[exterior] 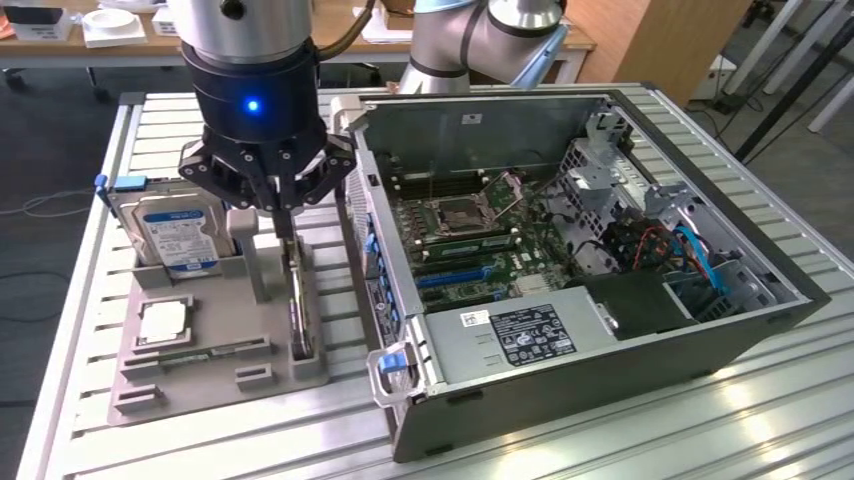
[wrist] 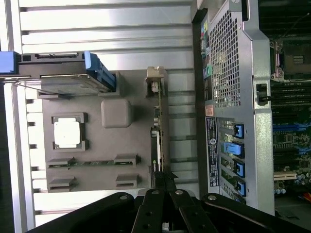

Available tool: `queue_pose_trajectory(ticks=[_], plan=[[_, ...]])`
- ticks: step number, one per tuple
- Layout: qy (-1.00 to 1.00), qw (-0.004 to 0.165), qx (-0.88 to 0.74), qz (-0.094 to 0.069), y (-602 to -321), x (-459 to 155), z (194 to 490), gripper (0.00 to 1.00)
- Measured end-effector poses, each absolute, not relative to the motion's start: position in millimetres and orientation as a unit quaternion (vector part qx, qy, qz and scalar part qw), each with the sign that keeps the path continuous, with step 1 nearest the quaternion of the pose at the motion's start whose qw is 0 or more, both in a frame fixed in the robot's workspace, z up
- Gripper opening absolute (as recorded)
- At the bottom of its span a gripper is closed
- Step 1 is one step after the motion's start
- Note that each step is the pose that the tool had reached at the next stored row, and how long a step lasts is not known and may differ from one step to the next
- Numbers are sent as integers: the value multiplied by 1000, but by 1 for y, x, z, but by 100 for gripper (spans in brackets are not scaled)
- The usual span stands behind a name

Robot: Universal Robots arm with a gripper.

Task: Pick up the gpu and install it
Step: 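Reach for the gpu, then pick up the gpu and move the gpu toward the slot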

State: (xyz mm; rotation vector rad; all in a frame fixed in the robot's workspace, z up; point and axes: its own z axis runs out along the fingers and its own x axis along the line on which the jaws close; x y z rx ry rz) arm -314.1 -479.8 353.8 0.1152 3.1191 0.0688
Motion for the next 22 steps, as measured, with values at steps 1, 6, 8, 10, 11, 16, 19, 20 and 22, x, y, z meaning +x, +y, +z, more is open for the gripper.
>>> queue_pose_trajectory(ticks=[1, 6, 8, 10, 11, 16, 19, 20, 22], plan=[[999, 10, 37, 22, -480, -314, 354, 10], [999, 10, 37, 22, -480, -314, 354, 10], [999, 10, 37, 22, -480, -314, 354, 10], [999, 10, 37, 22, -480, -314, 354, 10], [999, 10, 37, 22, -480, -314, 354, 10], [999, 10, 37, 22, -480, -314, 354, 23], [999, 10, 37, 22, -480, -314, 354, 35], [999, 10, 37, 22, -480, -314, 354, 41], [999, 10, 37, 22, -480, -314, 354, 47]])
